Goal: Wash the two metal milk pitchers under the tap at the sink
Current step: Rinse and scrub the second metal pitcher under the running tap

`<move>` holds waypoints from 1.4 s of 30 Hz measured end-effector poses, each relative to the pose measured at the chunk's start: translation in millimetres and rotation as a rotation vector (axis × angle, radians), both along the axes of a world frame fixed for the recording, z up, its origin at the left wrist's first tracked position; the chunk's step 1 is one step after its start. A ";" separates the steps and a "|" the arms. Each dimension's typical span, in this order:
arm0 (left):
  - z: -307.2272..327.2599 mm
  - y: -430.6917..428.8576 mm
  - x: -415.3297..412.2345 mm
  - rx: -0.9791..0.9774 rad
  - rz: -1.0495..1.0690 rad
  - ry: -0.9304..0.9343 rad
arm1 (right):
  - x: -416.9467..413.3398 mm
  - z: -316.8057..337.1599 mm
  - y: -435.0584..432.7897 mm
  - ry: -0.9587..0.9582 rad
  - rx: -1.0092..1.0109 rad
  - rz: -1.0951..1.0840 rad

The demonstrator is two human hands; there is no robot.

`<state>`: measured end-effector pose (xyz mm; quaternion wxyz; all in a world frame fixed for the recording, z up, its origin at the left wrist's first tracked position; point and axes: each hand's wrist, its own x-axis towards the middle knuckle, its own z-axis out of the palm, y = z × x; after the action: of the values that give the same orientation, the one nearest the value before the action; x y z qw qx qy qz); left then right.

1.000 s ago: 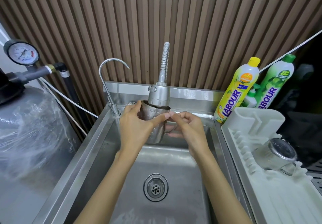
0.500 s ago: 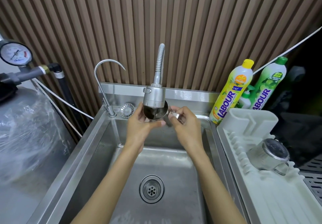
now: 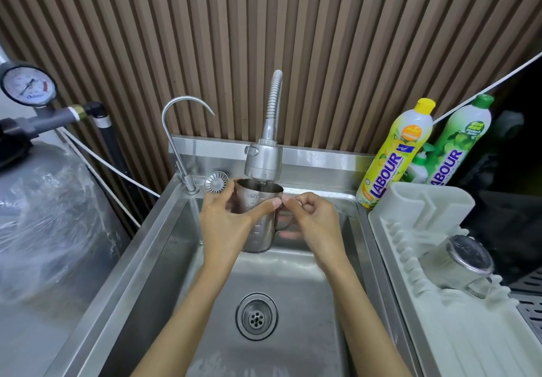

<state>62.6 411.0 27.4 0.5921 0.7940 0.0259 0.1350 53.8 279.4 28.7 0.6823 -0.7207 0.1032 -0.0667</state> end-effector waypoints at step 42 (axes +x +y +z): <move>-13.3 -12.6 10.6 -0.415 -0.291 0.169 | -7.9 26.2 -8.6 -0.153 -0.519 -0.145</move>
<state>73.3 398.4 14.1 0.7511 0.6595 -0.0121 -0.0266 45.9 270.8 55.0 0.4742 -0.8549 0.0825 -0.1937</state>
